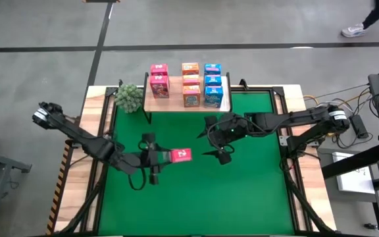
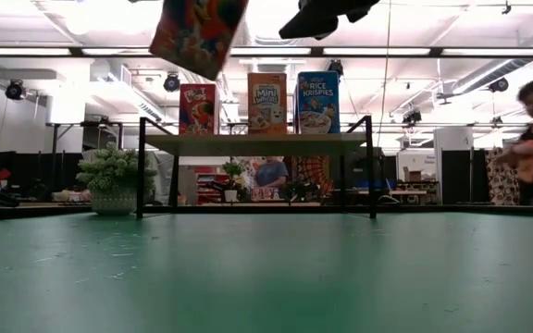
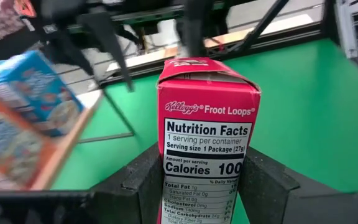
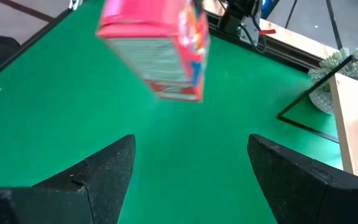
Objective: Stack cereal on shelf
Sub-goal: Put the red cereal box on the shelf aligned with the other red cereal boxes
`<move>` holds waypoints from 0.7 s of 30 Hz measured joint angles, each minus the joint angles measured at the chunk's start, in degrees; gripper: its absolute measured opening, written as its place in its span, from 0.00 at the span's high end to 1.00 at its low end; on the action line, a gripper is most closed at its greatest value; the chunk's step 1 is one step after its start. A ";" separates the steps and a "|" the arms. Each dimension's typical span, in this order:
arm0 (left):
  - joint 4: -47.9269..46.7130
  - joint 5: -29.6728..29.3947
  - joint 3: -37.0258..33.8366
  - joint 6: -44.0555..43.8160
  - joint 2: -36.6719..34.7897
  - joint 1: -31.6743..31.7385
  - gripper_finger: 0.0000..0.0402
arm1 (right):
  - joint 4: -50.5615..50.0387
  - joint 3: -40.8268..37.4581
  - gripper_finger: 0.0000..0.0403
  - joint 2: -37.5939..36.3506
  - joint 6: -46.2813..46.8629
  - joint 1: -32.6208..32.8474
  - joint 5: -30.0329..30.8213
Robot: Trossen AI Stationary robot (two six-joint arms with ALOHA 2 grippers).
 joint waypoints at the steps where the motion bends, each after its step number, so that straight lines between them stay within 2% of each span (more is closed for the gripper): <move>1: -1.30 -0.93 0.00 -0.01 -0.93 -0.10 0.61 | 1.04 -0.48 0.26 0.00 0.19 0.00 -0.01; 7: -9.65 -9.57 -0.02 -0.33 -6.48 -0.11 0.61 | 7.45 -4.64 0.26 0.00 0.65 0.00 -0.01; 13: -15.49 -23.81 -0.46 -0.14 -11.56 0.51 0.61 | 14.09 -8.45 0.26 0.04 1.06 0.00 0.00; 18: -13.42 -25.65 -3.04 -0.04 -15.62 4.74 0.61 | 14.63 -8.64 0.26 0.04 1.11 0.00 -0.01; 21: -9.31 -23.65 -6.61 1.65 -17.96 9.34 0.61 | 14.92 -8.64 0.26 0.04 0.98 0.00 -0.01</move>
